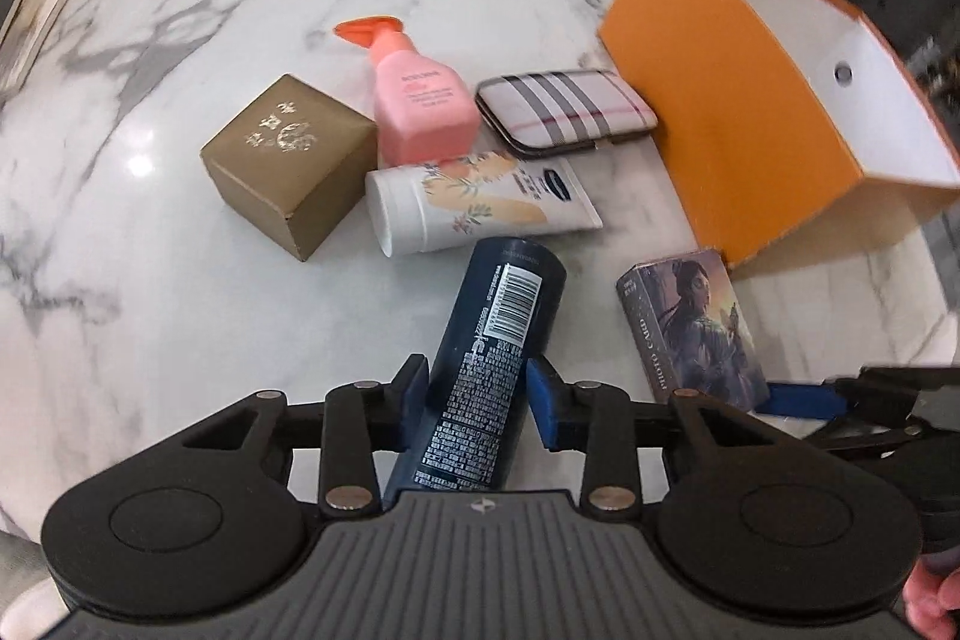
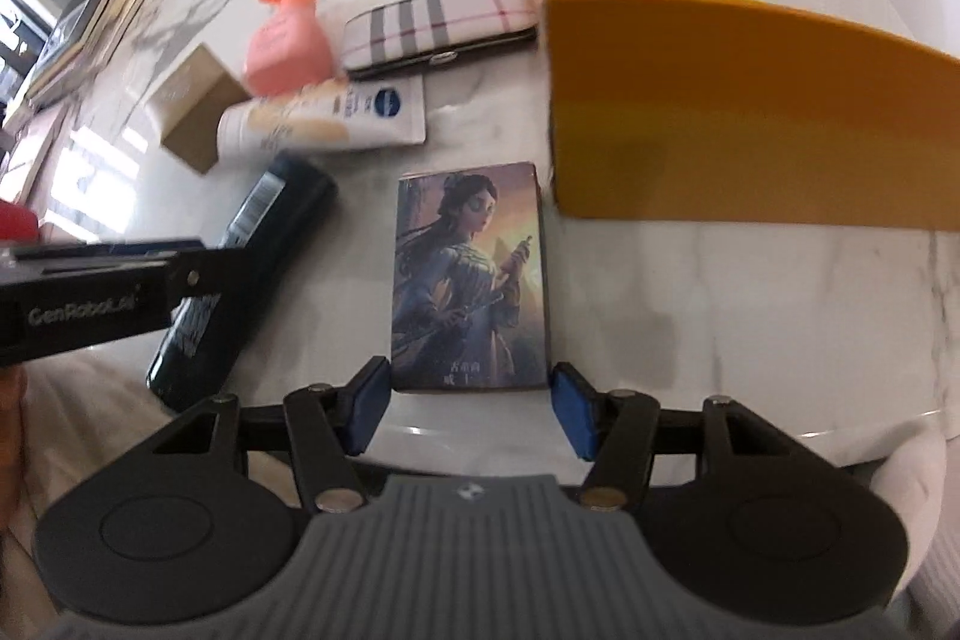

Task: Organize rigid objects
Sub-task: 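Grasp the dark spray can with the left tool while the right tool grasps the picture card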

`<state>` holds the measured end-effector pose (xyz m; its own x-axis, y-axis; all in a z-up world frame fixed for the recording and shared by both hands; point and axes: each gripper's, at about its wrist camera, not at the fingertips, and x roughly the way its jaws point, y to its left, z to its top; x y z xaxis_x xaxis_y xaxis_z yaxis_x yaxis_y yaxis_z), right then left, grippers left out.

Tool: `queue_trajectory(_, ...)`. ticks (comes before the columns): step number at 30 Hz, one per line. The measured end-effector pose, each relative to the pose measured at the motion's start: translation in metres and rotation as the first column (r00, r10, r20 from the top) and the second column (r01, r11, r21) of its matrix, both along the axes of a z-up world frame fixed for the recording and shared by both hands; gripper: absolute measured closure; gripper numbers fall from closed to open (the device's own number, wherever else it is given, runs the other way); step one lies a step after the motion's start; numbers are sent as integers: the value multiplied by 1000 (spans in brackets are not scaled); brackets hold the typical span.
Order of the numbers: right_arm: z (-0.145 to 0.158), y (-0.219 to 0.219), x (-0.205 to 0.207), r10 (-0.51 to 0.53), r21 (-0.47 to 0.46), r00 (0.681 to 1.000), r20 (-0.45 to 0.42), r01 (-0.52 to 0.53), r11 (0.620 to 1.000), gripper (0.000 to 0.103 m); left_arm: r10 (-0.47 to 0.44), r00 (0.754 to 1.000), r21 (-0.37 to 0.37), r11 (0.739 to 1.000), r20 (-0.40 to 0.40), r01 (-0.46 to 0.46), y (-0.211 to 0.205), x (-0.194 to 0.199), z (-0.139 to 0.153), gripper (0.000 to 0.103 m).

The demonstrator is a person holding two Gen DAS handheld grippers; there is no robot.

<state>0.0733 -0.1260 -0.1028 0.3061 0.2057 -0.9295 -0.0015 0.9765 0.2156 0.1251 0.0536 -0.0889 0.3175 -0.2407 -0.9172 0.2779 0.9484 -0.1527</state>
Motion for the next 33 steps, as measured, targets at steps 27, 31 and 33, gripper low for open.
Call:
queue_trajectory(27,-10,24,24,208,-152,966,155,-184,971,42,-15,1000,159,987,-13,17,-17,3,-15,56)
queue_trajectory(31,-7,18,22,209,-131,967,148,-191,973,42,-5,1000,110,994,-5,6,-12,2,-11,56)
queue_trajectory(33,-6,16,21,205,-113,969,141,-190,975,43,-3,1000,88,996,2,3,-10,2,-8,56)
